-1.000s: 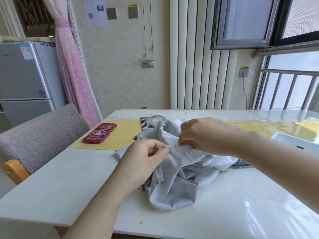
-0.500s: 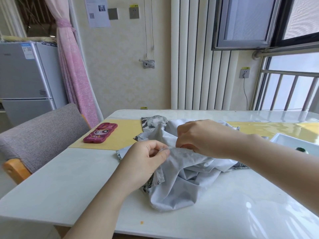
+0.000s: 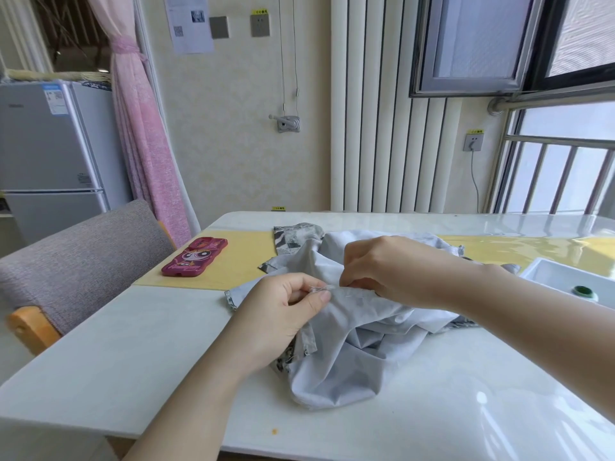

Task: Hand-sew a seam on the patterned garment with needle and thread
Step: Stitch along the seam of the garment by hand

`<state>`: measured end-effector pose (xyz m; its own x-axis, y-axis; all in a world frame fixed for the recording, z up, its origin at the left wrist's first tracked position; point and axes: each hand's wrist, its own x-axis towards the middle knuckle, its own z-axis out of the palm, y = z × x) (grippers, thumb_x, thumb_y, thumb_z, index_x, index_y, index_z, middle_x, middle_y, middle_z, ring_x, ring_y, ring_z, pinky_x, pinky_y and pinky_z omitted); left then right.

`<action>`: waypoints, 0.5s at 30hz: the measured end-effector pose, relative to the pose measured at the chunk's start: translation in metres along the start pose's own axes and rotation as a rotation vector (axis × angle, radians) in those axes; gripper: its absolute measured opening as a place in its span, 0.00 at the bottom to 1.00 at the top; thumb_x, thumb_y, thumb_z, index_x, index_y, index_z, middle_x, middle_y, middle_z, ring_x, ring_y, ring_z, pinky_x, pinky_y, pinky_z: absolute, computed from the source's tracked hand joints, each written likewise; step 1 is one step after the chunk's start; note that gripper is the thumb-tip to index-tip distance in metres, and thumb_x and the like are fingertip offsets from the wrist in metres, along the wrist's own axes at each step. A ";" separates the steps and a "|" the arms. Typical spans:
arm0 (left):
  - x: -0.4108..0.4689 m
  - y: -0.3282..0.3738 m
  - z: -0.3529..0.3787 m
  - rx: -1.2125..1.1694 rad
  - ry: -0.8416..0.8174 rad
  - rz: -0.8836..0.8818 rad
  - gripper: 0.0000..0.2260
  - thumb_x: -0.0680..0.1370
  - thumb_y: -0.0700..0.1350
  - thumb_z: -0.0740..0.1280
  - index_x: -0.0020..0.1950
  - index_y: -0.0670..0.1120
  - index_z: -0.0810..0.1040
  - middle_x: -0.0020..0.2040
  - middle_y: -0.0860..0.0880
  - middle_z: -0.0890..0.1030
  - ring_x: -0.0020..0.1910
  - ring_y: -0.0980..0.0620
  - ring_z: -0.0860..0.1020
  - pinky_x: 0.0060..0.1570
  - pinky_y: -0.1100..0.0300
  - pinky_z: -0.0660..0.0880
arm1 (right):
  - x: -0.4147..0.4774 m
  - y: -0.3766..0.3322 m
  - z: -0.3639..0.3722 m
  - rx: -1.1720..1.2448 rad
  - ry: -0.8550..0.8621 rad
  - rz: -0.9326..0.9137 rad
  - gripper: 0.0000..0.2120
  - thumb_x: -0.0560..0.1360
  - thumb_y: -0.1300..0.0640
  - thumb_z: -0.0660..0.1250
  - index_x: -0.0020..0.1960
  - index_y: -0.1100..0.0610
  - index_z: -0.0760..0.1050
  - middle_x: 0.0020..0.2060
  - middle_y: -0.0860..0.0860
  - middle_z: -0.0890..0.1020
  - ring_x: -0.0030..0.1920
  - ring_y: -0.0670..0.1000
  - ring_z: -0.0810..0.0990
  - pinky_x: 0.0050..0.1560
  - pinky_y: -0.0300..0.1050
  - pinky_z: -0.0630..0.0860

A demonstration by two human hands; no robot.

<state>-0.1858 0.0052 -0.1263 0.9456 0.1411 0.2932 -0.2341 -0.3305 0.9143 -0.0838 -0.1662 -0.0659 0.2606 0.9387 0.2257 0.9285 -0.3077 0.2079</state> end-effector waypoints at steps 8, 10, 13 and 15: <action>0.001 -0.003 0.001 0.020 -0.005 0.011 0.05 0.75 0.48 0.69 0.42 0.56 0.83 0.41 0.51 0.85 0.42 0.55 0.80 0.54 0.49 0.74 | -0.004 0.001 0.004 0.028 0.104 -0.100 0.09 0.69 0.61 0.63 0.42 0.51 0.82 0.38 0.47 0.79 0.28 0.49 0.74 0.25 0.39 0.64; 0.002 -0.003 0.002 0.012 -0.005 0.008 0.04 0.72 0.52 0.68 0.43 0.56 0.83 0.42 0.49 0.85 0.43 0.54 0.80 0.55 0.48 0.75 | -0.004 0.000 0.004 0.064 0.106 -0.093 0.10 0.71 0.61 0.62 0.43 0.53 0.82 0.39 0.49 0.79 0.30 0.51 0.76 0.26 0.43 0.71; 0.002 -0.004 0.004 -0.025 -0.010 -0.006 0.07 0.72 0.55 0.71 0.44 0.54 0.83 0.43 0.49 0.85 0.45 0.55 0.81 0.56 0.50 0.75 | -0.003 -0.005 0.005 0.186 0.149 -0.081 0.09 0.74 0.62 0.63 0.46 0.56 0.82 0.42 0.50 0.80 0.37 0.50 0.79 0.36 0.47 0.76; 0.003 -0.005 0.004 -0.068 -0.003 -0.021 0.07 0.71 0.52 0.68 0.43 0.52 0.84 0.44 0.50 0.85 0.45 0.56 0.81 0.53 0.57 0.75 | -0.003 -0.008 0.006 0.356 0.197 -0.008 0.09 0.75 0.65 0.65 0.50 0.55 0.81 0.43 0.49 0.80 0.41 0.46 0.79 0.43 0.43 0.76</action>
<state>-0.1805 0.0034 -0.1314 0.9511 0.1448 0.2729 -0.2289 -0.2630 0.9372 -0.0902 -0.1658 -0.0737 0.2294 0.8826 0.4104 0.9729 -0.1951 -0.1242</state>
